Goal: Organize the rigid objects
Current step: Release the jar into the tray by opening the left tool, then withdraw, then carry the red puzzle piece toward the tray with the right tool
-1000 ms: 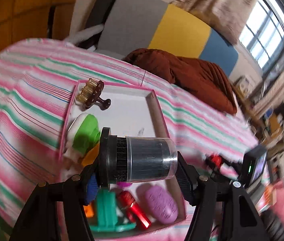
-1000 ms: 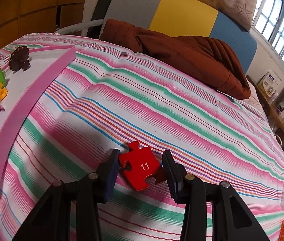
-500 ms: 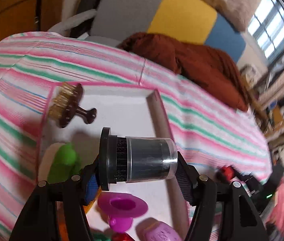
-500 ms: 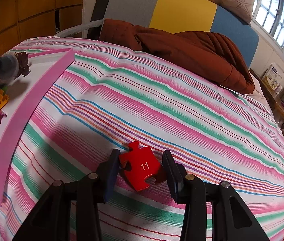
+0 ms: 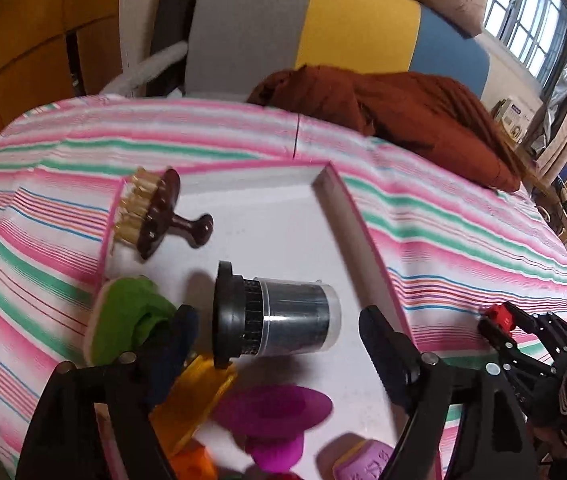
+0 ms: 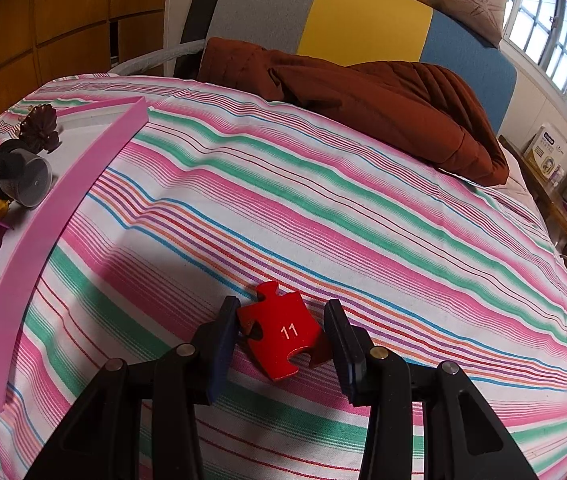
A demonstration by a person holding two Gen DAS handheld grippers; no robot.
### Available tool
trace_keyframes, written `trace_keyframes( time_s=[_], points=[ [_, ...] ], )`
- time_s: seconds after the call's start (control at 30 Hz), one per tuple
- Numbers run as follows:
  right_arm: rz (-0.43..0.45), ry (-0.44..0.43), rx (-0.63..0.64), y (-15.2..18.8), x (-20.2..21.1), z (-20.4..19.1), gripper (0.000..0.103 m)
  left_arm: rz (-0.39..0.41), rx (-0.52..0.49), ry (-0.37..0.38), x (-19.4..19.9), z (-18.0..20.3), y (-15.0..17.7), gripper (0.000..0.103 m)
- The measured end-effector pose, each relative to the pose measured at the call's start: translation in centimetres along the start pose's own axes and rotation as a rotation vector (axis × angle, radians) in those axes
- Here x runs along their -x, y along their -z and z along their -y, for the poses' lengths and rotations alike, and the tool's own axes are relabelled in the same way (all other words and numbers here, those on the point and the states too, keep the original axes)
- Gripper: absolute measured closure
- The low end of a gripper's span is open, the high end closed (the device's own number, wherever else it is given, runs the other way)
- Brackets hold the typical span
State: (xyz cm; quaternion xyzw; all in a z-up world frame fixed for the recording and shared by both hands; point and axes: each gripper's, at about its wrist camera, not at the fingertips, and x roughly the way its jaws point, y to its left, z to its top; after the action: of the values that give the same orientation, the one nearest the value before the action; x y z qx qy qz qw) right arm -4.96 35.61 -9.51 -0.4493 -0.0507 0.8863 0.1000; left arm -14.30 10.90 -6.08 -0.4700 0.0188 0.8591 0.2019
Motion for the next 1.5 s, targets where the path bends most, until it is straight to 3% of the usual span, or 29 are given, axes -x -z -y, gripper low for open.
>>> trace_keyframes(
  time_s=[0.2,0.4,0.6,0.73,1.0,1.3,1.5],
  points=[
    [0.009,0.003,0.011,0.2,0.0,-0.1,0.059,0.12,-0.052,-0.036,4.1,0.9,1.5,0.019],
    [0.018,0.001,0.011,0.4,-0.1,0.0,0.06,0.187,-0.087,-0.055,7.8,1.8,4.0,0.019],
    [0.015,-0.009,-0.013,0.6,-0.1,0.2,0.06,0.19,-0.102,-0.069,9.7,1.4,6.8,0.019],
    [-0.005,-0.012,-0.066,0.6,0.0,0.5,0.06,0.206,-0.061,-0.079,11.2,0.0,7.9,0.019],
    [-0.023,0.006,-0.187,1.2,0.5,0.4,0.059,0.218,0.01,-0.11,12.3,-2.2,8.6,0.019],
    [-0.021,-0.048,-0.297,2.3,1.6,0.2,0.059,0.248,0.05,-0.194,14.3,-3.7,9.1,0.019],
    [-0.002,-0.05,-0.296,3.1,2.6,-1.5,0.059,0.235,0.088,-0.224,14.5,-4.9,9.7,0.019]
  ],
)
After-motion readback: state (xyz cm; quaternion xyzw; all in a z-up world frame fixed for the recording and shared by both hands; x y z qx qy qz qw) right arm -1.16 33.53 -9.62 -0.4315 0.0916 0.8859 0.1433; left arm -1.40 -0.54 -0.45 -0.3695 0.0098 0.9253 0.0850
